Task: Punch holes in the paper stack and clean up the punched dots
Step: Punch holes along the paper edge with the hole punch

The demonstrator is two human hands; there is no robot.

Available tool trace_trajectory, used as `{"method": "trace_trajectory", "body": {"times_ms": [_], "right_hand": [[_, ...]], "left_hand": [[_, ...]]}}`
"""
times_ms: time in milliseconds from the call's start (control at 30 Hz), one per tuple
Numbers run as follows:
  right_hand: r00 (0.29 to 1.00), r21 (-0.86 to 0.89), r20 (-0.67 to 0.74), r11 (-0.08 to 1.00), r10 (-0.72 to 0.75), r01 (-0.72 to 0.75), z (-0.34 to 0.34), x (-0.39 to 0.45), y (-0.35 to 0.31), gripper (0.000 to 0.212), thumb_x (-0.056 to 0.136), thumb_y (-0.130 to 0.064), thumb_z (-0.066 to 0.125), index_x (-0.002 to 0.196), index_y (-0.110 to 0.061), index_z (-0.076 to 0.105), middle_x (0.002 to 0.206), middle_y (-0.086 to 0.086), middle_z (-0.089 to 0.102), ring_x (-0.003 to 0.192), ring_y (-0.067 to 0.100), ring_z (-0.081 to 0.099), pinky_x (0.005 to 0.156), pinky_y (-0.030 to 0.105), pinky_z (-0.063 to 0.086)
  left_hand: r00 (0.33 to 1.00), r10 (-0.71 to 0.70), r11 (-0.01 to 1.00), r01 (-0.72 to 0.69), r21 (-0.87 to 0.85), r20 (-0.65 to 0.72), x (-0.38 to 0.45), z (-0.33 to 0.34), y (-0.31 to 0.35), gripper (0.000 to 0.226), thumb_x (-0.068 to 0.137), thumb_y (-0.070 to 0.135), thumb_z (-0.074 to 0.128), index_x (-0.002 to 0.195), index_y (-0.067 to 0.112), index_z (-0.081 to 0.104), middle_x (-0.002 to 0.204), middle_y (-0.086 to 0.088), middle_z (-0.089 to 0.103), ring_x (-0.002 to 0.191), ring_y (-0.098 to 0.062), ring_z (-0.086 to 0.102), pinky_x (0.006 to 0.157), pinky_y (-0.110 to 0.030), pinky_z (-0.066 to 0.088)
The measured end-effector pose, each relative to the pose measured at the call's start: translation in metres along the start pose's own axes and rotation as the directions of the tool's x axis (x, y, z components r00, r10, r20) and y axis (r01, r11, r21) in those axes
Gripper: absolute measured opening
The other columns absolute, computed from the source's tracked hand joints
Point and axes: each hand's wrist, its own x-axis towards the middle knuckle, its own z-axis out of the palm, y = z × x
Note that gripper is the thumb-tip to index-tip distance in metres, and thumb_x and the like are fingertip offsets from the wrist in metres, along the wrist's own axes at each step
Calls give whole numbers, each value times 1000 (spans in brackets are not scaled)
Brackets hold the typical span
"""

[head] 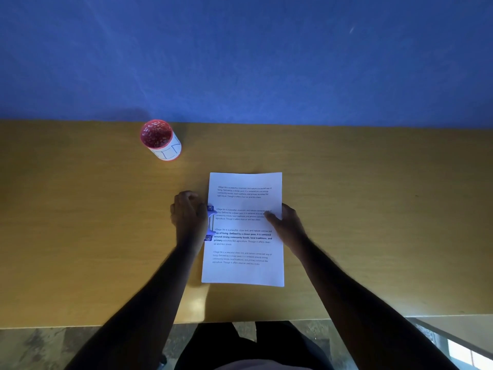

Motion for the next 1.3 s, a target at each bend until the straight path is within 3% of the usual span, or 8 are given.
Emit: {"method": "trace_trajectory", "body": {"times_ms": [100, 167, 433, 633, 867, 1000, 1133, 1300], "right_hand": [[1000, 3, 0, 1000, 1, -1, 0, 0, 1, 24, 97, -24, 64, 119, -14, 69, 107, -1, 77, 96, 18, 74, 81, 38, 60], [1000, 1, -4, 1000, -2, 2, 0, 0, 2, 25, 97, -25, 64, 119, -15, 69, 108, -1, 77, 96, 18, 74, 83, 39, 60], [1000, 31, -26, 999, -11, 12, 0, -5, 0, 24, 99, -23, 63, 121, -15, 68, 108, -2, 76, 94, 13, 72, 75, 30, 55], [999, 50, -45, 998, -29, 31, -1, -7, 1, 24, 98, -20, 64, 121, -14, 68, 109, 1, 76, 97, 18, 73, 81, 35, 57], [996, 73, -82, 997, -28, 34, -10, -11, 4, 20, 97, -16, 67, 117, -16, 69, 99, -6, 76, 78, -2, 70, 65, 16, 52], [996, 81, -84, 996, -24, 30, -18, -15, 8, 23, 94, -21, 68, 116, -16, 69, 102, -1, 78, 88, 17, 73, 75, 32, 57], [994, 74, -107, 997, -29, 37, -29, -20, 15, 19, 95, -16, 68, 114, -15, 70, 98, -4, 77, 78, 1, 71, 69, 25, 56], [992, 102, -125, 994, -21, 34, -42, -26, 22, 17, 96, -13, 68, 112, -18, 70, 100, -4, 78, 85, 13, 74, 75, 34, 58]], "left_hand": [[997, -48, 992, 56, -115, 67, -7, -3, -5, 16, 94, 25, 55, 110, 25, 57, 107, 13, 56, 108, -30, 61, 90, -54, 57], [990, -93, 981, 109, -162, 104, -12, -6, -7, 12, 96, 25, 56, 108, 27, 57, 108, 9, 58, 104, -30, 65, 83, -55, 61], [974, -140, 963, 176, -205, 175, -28, -19, 0, 7, 101, 22, 63, 108, 22, 61, 104, 3, 66, 77, -15, 66, 49, -15, 47], [974, -137, 968, 170, -187, 178, -29, -25, -2, 15, 101, 21, 64, 115, 23, 62, 104, 7, 68, 84, -4, 67, 58, -11, 49], [978, -137, 974, 162, -159, 159, -29, -24, -5, 22, 100, 22, 64, 122, 17, 68, 104, 4, 71, 87, -18, 71, 64, -26, 53], [981, -141, 971, 163, -177, 130, -31, -28, -4, 23, 101, 21, 64, 123, 16, 68, 106, 2, 70, 84, -15, 70, 61, -22, 51], [982, -156, 961, 175, -212, 104, -29, -35, -3, 23, 101, 21, 62, 124, 18, 67, 110, 2, 69, 85, -11, 70, 59, -18, 51], [984, -173, 957, 180, -226, 51, -22, -50, -5, 23, 102, 21, 60, 124, 18, 67, 111, 2, 69, 90, -19, 69, 59, -19, 46]]}}
